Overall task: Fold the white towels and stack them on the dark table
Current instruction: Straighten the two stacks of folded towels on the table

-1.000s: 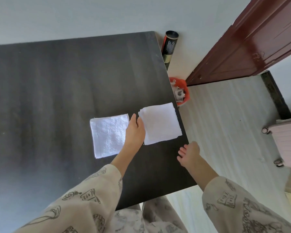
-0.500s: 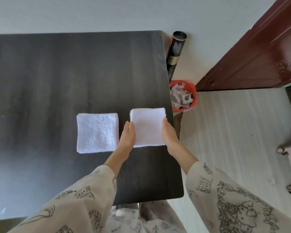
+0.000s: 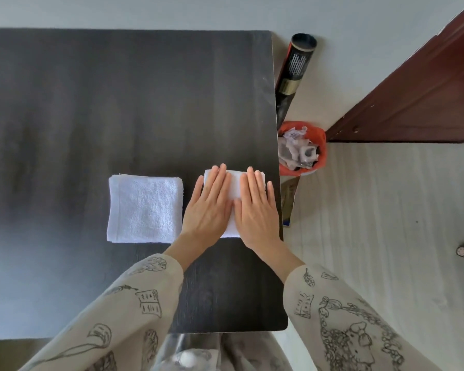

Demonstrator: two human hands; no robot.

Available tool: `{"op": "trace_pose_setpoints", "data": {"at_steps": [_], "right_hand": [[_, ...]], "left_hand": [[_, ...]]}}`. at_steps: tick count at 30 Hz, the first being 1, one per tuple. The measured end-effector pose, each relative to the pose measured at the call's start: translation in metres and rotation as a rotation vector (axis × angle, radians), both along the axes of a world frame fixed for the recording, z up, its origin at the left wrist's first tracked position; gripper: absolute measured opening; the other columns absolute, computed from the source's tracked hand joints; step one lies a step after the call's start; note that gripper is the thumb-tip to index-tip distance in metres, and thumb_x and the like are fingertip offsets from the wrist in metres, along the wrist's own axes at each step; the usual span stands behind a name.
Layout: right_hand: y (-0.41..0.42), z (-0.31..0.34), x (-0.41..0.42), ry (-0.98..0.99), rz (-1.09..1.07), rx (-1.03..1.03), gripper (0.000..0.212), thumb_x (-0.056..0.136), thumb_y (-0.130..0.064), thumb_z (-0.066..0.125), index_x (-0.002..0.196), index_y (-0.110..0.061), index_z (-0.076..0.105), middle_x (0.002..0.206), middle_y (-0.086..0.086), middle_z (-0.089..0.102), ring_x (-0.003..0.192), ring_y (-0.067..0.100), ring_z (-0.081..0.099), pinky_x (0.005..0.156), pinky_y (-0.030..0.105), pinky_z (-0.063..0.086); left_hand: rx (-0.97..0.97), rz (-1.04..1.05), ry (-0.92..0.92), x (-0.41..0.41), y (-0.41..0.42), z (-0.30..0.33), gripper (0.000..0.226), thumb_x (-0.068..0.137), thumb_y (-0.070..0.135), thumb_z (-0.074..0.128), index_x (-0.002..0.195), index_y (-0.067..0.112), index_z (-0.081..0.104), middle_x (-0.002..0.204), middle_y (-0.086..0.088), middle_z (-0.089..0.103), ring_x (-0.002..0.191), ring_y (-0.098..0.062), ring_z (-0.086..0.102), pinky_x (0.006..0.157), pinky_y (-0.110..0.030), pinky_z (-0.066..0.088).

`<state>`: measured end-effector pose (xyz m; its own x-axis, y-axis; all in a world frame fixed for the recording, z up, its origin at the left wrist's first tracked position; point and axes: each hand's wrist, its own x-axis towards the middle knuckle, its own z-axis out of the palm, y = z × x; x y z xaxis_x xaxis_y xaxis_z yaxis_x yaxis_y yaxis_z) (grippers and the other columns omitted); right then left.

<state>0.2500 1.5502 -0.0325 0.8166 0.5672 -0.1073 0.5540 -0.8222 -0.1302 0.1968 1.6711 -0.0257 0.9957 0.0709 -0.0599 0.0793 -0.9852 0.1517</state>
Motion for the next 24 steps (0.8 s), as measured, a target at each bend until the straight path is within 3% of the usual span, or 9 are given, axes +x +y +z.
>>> {"op": "trace_pose_setpoints", "data": {"at_steps": [2,4,11,16,20,22,24], "right_hand": [[-0.002,-0.006,0.002,0.002,0.009,0.024,0.058,0.101,-0.036,0.007,0.142,-0.005,0.032,0.148,0.015,0.034,0.138,0.030,0.031,0.112,0.042,0.022],[-0.005,-0.012,0.000,-0.008,0.027,0.045,0.054,0.101,-0.035,0.014,0.143,-0.004,0.028,0.150,0.015,0.032,0.139,0.030,0.028,0.113,0.041,0.022],[-0.005,-0.027,-0.002,-0.020,0.020,0.063,0.055,0.099,-0.037,0.031,0.143,-0.004,0.032,0.151,0.015,0.029,0.142,0.028,0.016,0.116,0.040,0.017],[-0.004,-0.014,0.000,0.010,0.012,0.036,0.054,0.098,-0.038,0.028,0.142,-0.007,0.035,0.150,0.013,0.033,0.140,0.029,0.027,0.113,0.043,0.021],[-0.017,0.010,0.000,-0.028,0.035,0.270,0.044,0.095,-0.024,0.039,0.135,-0.009,0.045,0.146,0.010,0.040,0.139,0.025,0.029,0.117,0.045,0.015],[-0.029,0.027,-0.006,-0.038,0.049,0.434,0.033,0.091,-0.022,0.047,0.120,-0.011,0.059,0.130,0.008,0.057,0.125,0.022,0.045,0.111,0.039,0.030],[-0.038,0.048,-0.016,0.035,0.074,0.515,0.027,0.089,-0.024,0.046,0.101,-0.013,0.067,0.105,0.005,0.068,0.094,0.019,0.062,0.090,0.031,0.052]], "left_hand": [[-0.041,-0.010,-0.014,0.000,0.001,-0.007,0.052,0.101,0.025,0.009,0.140,-0.005,0.024,0.149,-0.022,0.026,0.141,-0.032,0.015,0.113,-0.047,0.022],[-0.099,-0.019,-0.025,-0.003,0.001,-0.012,0.052,0.101,0.025,0.009,0.141,-0.006,0.018,0.150,-0.023,0.021,0.142,-0.031,0.008,0.114,-0.046,0.018],[-0.205,0.009,-0.012,-0.001,-0.001,-0.020,0.052,0.101,0.027,0.006,0.142,-0.005,0.010,0.150,-0.024,0.014,0.141,-0.028,0.000,0.112,-0.051,0.014],[-0.099,0.019,0.022,0.001,-0.002,-0.009,0.052,0.100,0.026,0.006,0.141,-0.005,0.017,0.149,-0.022,0.022,0.141,-0.029,0.010,0.112,-0.052,0.016],[-0.061,0.039,-0.019,0.013,0.005,0.011,0.049,0.096,0.025,0.021,0.132,0.002,0.044,0.140,-0.012,0.046,0.135,-0.028,0.034,0.110,-0.059,0.012],[-0.058,0.039,-0.060,0.031,0.009,0.027,0.045,0.094,0.024,0.026,0.125,0.004,0.052,0.125,-0.009,0.059,0.126,-0.027,0.048,0.109,-0.061,0.014],[-0.110,0.020,0.042,0.055,0.011,0.044,0.042,0.097,0.026,0.028,0.128,0.007,0.049,0.122,-0.008,0.060,0.120,-0.026,0.052,0.112,-0.052,0.018]]}}
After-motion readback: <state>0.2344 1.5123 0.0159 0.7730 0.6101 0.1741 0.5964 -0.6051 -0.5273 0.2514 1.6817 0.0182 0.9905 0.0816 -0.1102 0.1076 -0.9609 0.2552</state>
